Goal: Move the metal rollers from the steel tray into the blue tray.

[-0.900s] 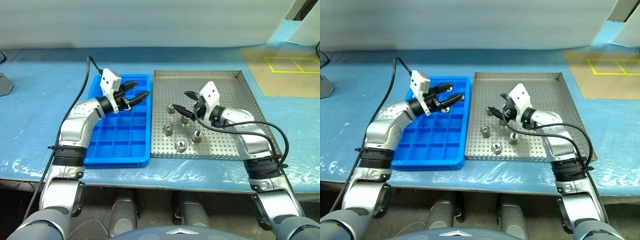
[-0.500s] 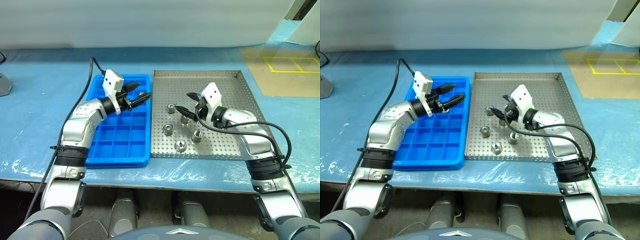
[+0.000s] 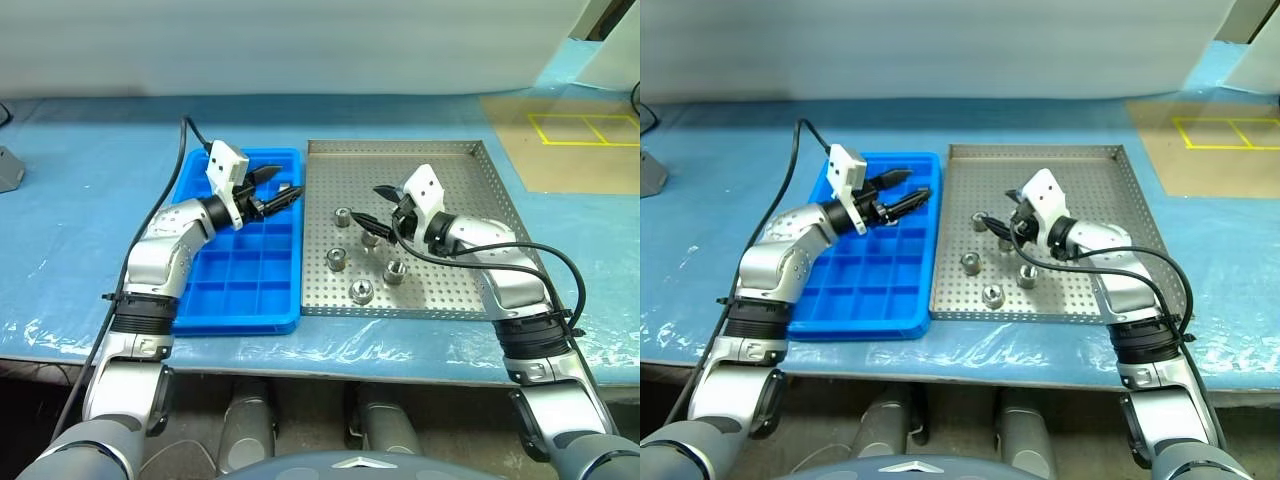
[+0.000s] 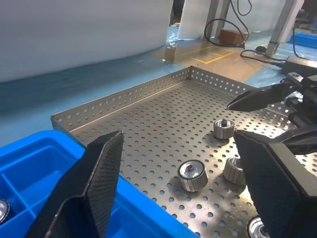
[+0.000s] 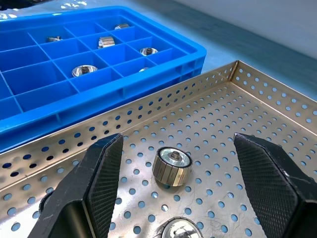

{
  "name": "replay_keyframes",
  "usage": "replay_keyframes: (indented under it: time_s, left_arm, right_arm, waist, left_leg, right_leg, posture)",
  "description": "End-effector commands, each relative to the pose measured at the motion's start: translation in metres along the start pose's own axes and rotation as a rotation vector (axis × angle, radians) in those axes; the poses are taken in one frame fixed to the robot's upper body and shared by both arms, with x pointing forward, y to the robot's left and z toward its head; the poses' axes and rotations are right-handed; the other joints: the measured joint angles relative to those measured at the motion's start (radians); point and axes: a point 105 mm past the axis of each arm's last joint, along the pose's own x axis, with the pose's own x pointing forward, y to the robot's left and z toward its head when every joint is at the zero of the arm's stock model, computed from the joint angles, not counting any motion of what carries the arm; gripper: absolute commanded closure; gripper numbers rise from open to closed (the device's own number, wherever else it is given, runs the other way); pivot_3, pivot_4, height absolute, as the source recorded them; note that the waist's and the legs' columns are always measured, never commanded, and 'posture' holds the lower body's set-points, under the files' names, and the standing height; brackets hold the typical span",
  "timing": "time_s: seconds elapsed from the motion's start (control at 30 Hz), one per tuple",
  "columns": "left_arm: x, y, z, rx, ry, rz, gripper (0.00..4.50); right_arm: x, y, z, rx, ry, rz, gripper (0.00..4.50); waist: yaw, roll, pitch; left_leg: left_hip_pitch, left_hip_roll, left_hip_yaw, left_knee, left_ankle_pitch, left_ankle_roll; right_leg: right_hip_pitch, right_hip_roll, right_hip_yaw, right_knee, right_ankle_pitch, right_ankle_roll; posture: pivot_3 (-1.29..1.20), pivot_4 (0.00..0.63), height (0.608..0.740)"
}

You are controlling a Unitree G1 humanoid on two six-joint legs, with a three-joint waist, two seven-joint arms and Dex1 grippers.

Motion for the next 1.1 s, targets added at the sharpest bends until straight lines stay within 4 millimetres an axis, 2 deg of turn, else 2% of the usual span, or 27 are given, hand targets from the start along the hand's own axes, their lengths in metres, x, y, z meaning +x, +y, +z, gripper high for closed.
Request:
replay_keyframes:
  time_s: [0.03, 0.23, 0.37, 0.43, 0.63, 0.77, 1.1]
  left_arm:
    - [0.02, -0.01, 0.016, 0.071, -0.037, -0.067, 0.73]
    - [0.05, -0.017, 0.032, 0.163, -0.026, -0.164, 0.73]
    - [0.065, -0.025, 0.031, 0.301, 0.052, -0.299, 0.73]
    - [0.069, -0.023, 0.025, 0.341, 0.095, -0.343, 0.73]
    - [0.075, -0.013, -0.01, 0.529, 0.303, -0.421, 0.73]
    - [0.081, -0.01, -0.016, 0.552, 0.353, -0.429, 0.73]
    - [0.086, -0.021, -0.037, 0.639, 0.49, -0.523, 0.73]
  right_arm:
    - [-0.006, -0.009, 0.018, -0.039, -0.056, -0.03, 0.85]
    - [-0.005, -0.009, 0.02, -0.041, -0.062, -0.041, 0.85]
    - [-0.01, -0.012, 0.019, -0.04, -0.064, -0.07, 0.85]
    - [-0.015, -0.015, 0.017, -0.04, -0.059, -0.097, 0.85]
    - [-0.034, -0.017, 0.011, -0.027, -0.045, -0.169, 0.85]
    - [-0.046, -0.015, 0.004, -0.013, -0.031, -0.218, 0.85]
    - [-0.072, 0.004, -0.009, 0.031, 0.018, -0.286, 0.85]
  waist:
    - [0.003, 0.0, 0.0]
    - [0.0, 0.0, 0.0]
    - [-0.003, 0.0, 0.0]
    - [-0.003, 0.0, 0.0]
    - [-0.016, 0.0, 0.0]
    - [-0.026, 0.0, 0.0]
    - [-0.063, 0.0, 0.0]
  left_leg:
    - [0.0, 0.0, 0.0, 0.0, 0.0, 0.0]
    - [0.0, 0.0, 0.0, 0.002, 0.0, 0.001]
    - [0.0, 0.0, 0.0, 0.001, 0.0, 0.001]
    - [0.0, -0.001, 0.0, 0.001, 0.0, 0.001]
    - [0.0, -0.002, 0.0, 0.002, -0.001, 0.003]
    - [-0.001, -0.002, 0.0, 0.003, -0.002, 0.003]
    - [-0.001, -0.002, 0.0, 0.004, -0.003, 0.005]
  right_leg:
    - [0.0, 0.0, 0.0, 0.0, 0.0, 0.0]
    - [0.001, 0.0, 0.0, 0.0, 0.0, 0.0]
    - [0.001, 0.0, 0.0, 0.0, 0.0, 0.0]
    - [0.001, 0.0, 0.0, 0.0, 0.0, 0.0]
    - [0.001, 0.0, 0.0, -0.001, 0.0, 0.0]
    - [0.001, 0.0, 0.0, -0.001, 0.0, 0.001]
    - [0.002, -0.001, 0.0, -0.002, 0.0, 0.001]
  posture:
    - [-0.18, 0.15, 0.74]
    - [-0.21, 0.15, 0.74]
    - [-0.24, 0.15, 0.74]
    - [-0.27, 0.15, 0.74]
    - [-0.35, 0.15, 0.74]
    - [-0.43, 0.15, 0.74]
    - [-0.57, 0.15, 0.74]
